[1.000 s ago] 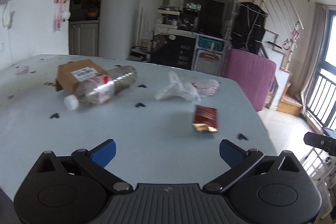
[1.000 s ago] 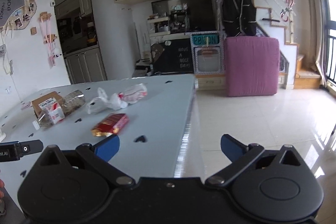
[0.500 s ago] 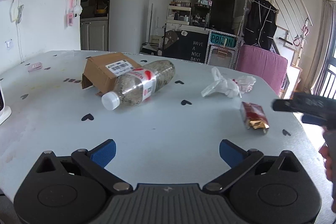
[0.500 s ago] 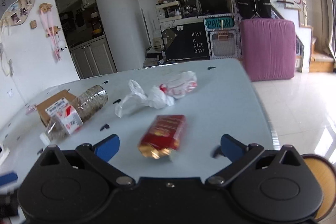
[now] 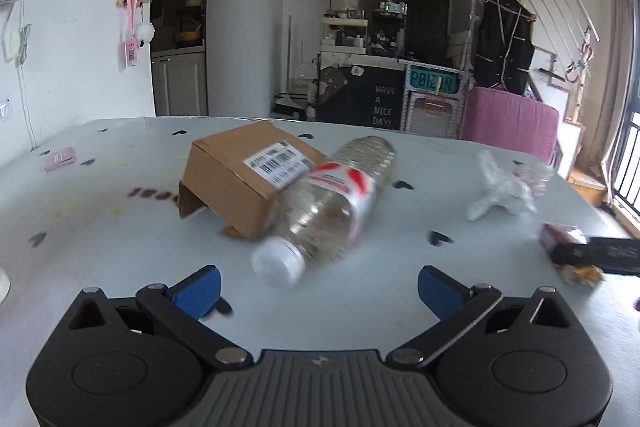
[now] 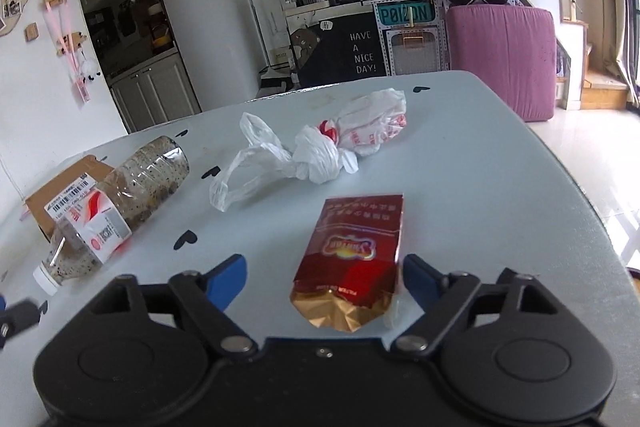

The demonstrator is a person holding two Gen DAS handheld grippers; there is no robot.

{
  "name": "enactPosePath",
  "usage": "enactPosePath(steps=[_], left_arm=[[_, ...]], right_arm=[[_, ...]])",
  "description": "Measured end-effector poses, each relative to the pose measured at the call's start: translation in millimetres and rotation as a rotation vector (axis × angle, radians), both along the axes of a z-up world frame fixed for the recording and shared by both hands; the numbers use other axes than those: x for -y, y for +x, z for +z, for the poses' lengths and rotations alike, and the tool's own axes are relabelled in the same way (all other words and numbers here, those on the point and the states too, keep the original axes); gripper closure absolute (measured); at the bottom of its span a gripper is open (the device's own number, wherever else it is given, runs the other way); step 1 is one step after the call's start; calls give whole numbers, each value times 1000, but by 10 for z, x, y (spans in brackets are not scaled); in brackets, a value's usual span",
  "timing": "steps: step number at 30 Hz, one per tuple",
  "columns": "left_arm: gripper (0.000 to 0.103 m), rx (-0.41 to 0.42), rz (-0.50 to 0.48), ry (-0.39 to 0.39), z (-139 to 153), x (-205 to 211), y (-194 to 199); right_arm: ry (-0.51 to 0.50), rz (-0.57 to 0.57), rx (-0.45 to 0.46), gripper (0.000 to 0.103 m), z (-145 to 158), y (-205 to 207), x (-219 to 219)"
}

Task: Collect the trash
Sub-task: 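Reach the left tool to the clear plastic bottle while the right tool reaches the red cigarette pack, then grasp the bottle cap end with the left tool while the right tool grasps the red pack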

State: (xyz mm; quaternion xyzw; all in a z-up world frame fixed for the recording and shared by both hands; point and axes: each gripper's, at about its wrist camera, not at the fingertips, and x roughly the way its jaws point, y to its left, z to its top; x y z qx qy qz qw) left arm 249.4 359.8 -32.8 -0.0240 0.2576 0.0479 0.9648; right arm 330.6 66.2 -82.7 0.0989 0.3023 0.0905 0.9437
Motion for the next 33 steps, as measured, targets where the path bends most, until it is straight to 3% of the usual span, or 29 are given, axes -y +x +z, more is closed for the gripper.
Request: enactPosePath(steps=[4, 9, 14, 22, 33], left_arm=[[8, -43, -1, 21, -91, -111, 257], [34, -83, 9, 22, -156, -179, 442], [67, -110, -1, 34, -152, -62, 457], [69, -142, -11, 13, -119, 411, 85], [69, -145, 3, -56, -72, 1107, -867]], right_arm=[[-3, 2, -8, 42, -38, 45, 32], [-14, 102, -2, 47, -8, -42, 140], [-20, 235, -12, 48, 37, -230, 332], [-55, 401, 3, 48, 129, -634, 709], [-79, 548, -25, 48, 122, -1273, 1261]])
